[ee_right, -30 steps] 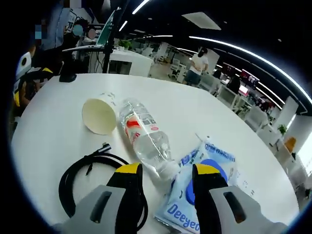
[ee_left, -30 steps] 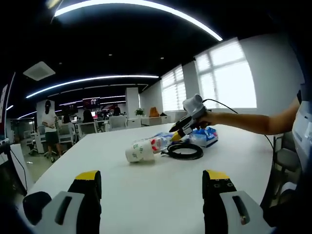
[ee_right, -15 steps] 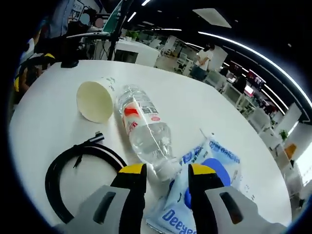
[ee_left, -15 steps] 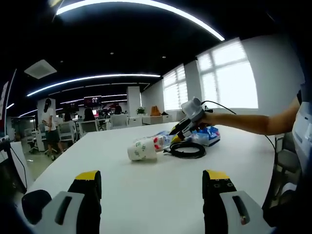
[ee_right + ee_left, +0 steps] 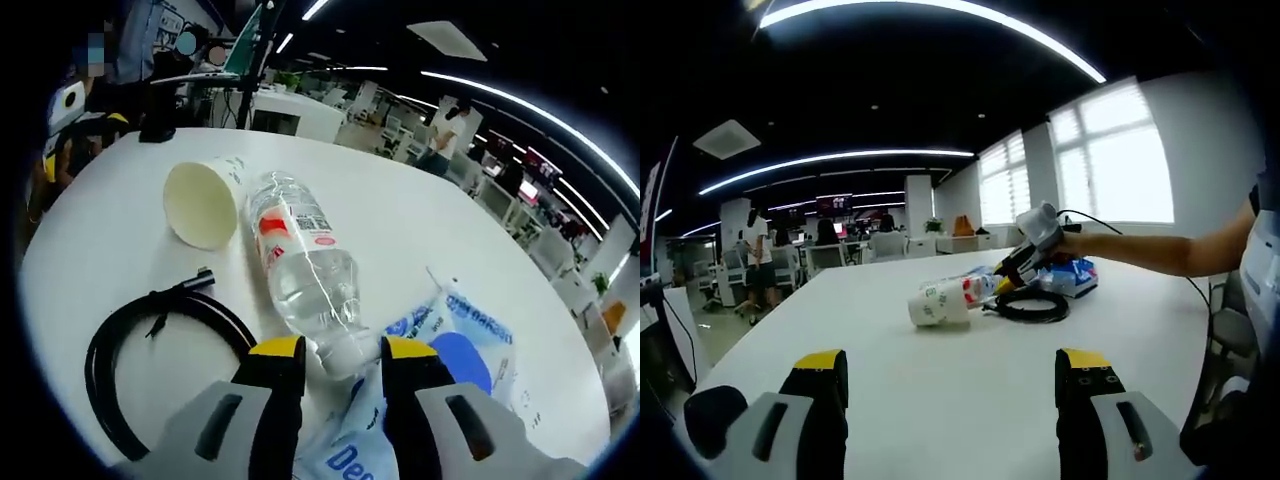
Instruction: Arrange the tabletop items into an orderly group along one side of the table until the central work area is clear of visible clutter.
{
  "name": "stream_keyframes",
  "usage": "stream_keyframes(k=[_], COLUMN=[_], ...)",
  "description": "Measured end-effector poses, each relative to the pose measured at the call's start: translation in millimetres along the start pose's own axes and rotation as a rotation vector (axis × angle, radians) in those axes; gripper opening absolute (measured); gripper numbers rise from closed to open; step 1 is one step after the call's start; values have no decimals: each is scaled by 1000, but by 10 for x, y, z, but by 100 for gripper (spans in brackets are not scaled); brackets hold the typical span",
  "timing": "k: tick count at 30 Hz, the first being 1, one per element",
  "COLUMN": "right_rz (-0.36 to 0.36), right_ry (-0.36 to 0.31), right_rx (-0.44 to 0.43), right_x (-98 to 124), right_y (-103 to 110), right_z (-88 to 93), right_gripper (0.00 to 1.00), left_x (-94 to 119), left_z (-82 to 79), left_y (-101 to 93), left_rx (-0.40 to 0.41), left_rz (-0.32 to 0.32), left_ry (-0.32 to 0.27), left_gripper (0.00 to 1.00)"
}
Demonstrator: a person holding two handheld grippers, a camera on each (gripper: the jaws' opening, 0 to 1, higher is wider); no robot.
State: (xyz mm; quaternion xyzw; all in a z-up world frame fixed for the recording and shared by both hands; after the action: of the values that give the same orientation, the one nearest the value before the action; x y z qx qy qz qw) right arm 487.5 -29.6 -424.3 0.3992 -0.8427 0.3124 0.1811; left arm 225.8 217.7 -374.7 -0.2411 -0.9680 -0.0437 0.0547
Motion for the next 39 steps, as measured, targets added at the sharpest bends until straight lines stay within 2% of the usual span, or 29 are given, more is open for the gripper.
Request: stream_keyframes(k=[9, 24, 39], right_rz=[-35, -20, -6], right_ry=[-30, -27, 31], right_rx=[-29, 5, 8], right_x=[-47, -48, 4], right_y=[-14, -17, 6], right_z=[44, 34, -22], right_gripper=[26, 24, 24], left_x=[-45, -77, 40], left_z=[23, 13, -28], left_y=[14, -8, 16], left_rx=[3, 2, -5], left_rz=[-4, 0, -16], left_ry=[13, 21, 12], left_gripper=[85, 85, 85])
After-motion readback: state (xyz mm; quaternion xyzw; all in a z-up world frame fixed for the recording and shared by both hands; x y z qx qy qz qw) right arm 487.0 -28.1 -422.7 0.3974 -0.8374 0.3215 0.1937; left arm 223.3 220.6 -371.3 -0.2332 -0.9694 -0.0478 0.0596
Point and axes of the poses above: the point that each gripper's makers call its tool centre point, and the gripper's own axes: x roughly backward along the fingers, y roughly to its left, z roughly out of its underside, the point moved 2 cm from there along x, roughly backward along the fingers, and after that the axes turned 5 degrees about z, right-handed, at the moved point
